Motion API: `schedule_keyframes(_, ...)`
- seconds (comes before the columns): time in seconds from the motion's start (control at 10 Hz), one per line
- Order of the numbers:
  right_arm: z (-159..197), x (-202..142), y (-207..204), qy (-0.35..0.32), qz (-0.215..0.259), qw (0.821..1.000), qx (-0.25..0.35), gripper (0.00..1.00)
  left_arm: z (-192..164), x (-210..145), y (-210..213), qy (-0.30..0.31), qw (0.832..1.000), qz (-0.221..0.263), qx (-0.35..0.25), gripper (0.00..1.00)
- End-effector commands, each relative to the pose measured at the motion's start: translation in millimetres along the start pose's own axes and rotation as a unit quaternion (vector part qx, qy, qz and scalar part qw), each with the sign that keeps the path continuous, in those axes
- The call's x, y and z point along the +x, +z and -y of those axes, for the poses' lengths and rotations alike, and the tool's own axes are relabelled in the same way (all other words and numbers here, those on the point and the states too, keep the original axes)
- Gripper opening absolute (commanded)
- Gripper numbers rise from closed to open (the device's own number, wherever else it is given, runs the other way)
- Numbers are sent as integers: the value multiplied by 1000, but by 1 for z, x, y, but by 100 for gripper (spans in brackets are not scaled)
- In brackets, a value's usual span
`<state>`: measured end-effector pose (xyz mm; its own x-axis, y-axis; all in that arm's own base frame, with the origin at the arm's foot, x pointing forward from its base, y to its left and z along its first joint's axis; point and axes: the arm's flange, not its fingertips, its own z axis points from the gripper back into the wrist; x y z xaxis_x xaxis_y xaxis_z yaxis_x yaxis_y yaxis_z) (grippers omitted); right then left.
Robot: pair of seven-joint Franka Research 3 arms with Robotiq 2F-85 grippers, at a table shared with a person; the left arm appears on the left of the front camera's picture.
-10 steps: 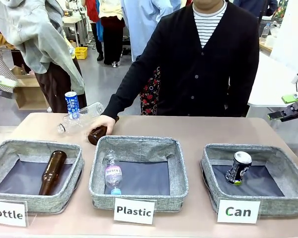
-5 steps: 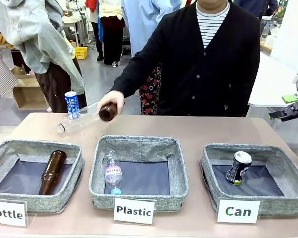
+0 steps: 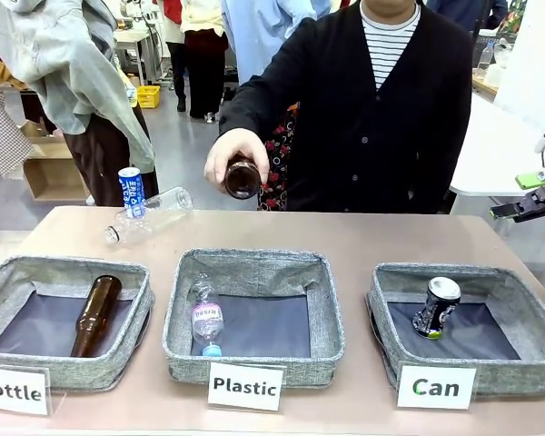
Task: Sort the can waste into the basket.
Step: Pick up the can waste from the table and place it in the right Fabric basket.
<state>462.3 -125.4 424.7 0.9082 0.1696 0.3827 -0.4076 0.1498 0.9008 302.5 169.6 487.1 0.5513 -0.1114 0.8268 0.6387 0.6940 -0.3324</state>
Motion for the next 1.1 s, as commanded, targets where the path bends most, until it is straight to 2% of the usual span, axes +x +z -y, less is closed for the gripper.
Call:
schedule_keyframes(0.0, -1, 1, 3, 7, -5, 1000, 0, 100, -48, 41, -31, 10, 995, -83, -53, 100)
schedule_keyframes(0.1, -1, 1, 3, 7, -5, 1000, 0, 100, -72, 63, -59, 9, 989, -119, -84, 100)
schedule_keyframes(0.3, -1, 1, 3, 7, -5, 1000, 0, 100, -92, 86, -101, 8, 979, -160, -125, 100)
schedule_keyframes(0.5, -1, 1, 3, 7, -5, 1000, 0, 100, -100, 91, -116, 9, 976, -163, -145, 100)
schedule_keyframes(0.7, -1, 1, 3, 7, -5, 1000, 0, 100, -109, 65, -81, 31, 983, -120, -139, 100)
schedule_keyframes(1.0, -1, 1, 3, 7, -5, 1000, 0, 100, -82, -18, 20, 26, 992, -6, -126, 100)
